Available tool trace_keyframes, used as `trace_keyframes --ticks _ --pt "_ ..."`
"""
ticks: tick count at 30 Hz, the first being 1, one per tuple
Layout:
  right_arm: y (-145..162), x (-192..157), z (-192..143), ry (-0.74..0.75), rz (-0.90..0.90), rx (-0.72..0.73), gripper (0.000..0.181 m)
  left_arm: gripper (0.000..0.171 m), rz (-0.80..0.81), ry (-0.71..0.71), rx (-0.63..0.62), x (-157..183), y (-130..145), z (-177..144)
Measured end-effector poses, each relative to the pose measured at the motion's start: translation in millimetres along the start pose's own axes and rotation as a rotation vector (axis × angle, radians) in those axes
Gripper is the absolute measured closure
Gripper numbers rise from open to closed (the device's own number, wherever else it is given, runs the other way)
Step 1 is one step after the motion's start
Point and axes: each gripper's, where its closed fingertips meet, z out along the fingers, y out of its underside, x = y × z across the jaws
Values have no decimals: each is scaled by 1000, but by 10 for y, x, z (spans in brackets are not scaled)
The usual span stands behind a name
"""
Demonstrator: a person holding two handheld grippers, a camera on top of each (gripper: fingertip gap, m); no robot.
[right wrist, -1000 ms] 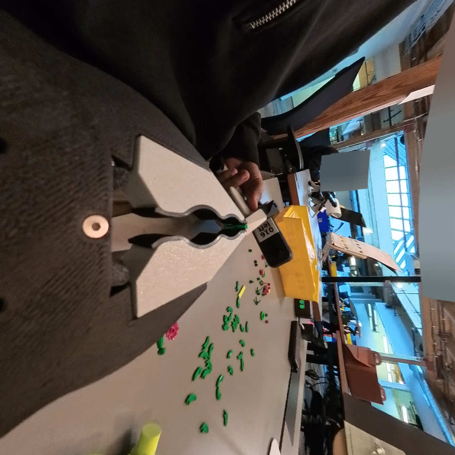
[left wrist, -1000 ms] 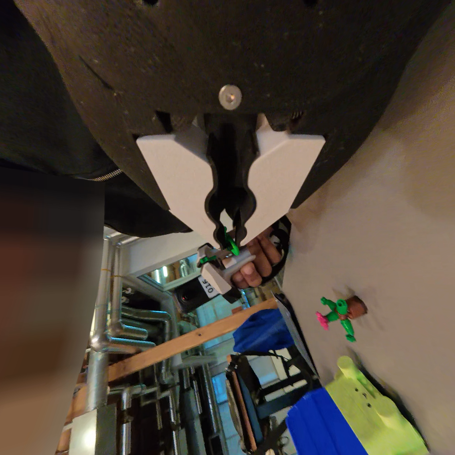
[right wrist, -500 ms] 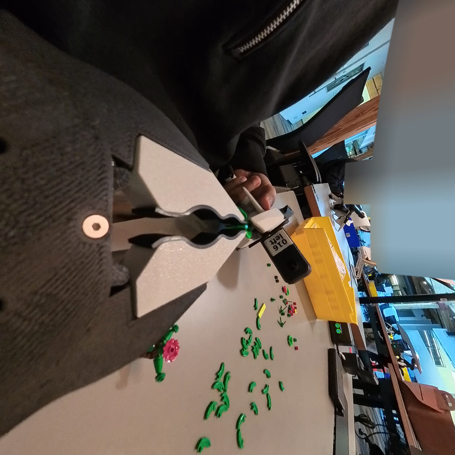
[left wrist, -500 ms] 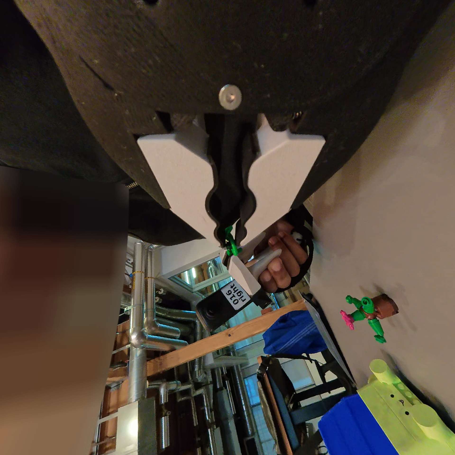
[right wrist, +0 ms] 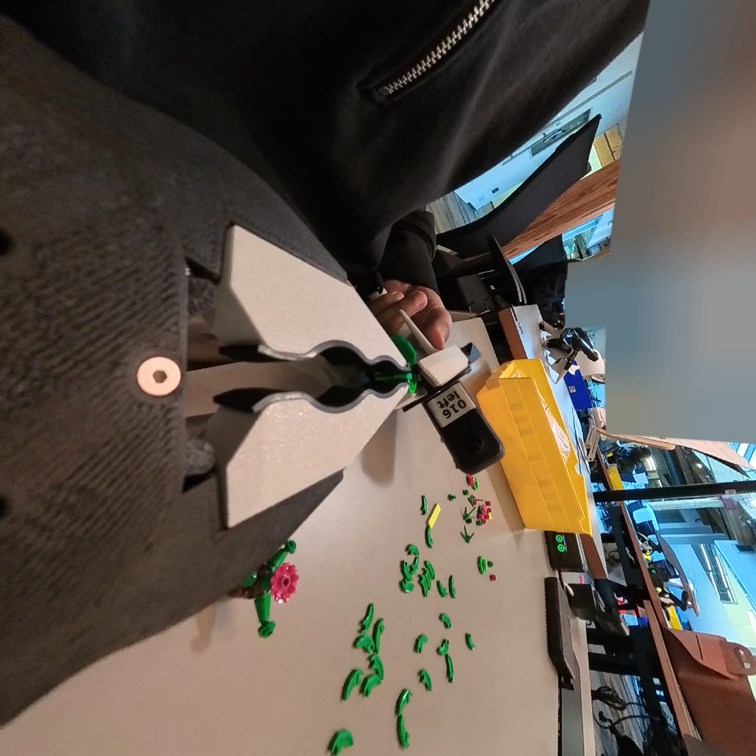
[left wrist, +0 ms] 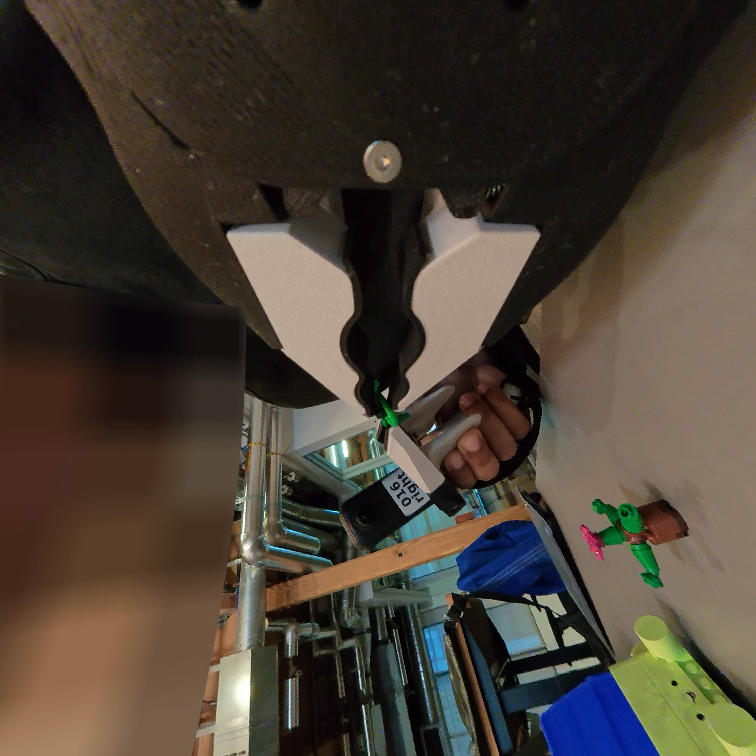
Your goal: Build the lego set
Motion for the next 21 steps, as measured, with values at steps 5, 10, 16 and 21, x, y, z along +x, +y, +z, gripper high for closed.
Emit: trace_keyframes --ticks 5,10,16,21 --pt "14 44 -9 32 5 -7 181 166 -42 35 -13 23 68 106" --pt "-45 78 -95 13 68 45 181 166 -40 24 35 8 -17 4" --pt "-3 18 -12 -56 131 26 181 166 -68 26 40 -9 -29 9" --pt "4 22 -10 -74 173 25 181 166 -70 22 39 -16 -25 7"
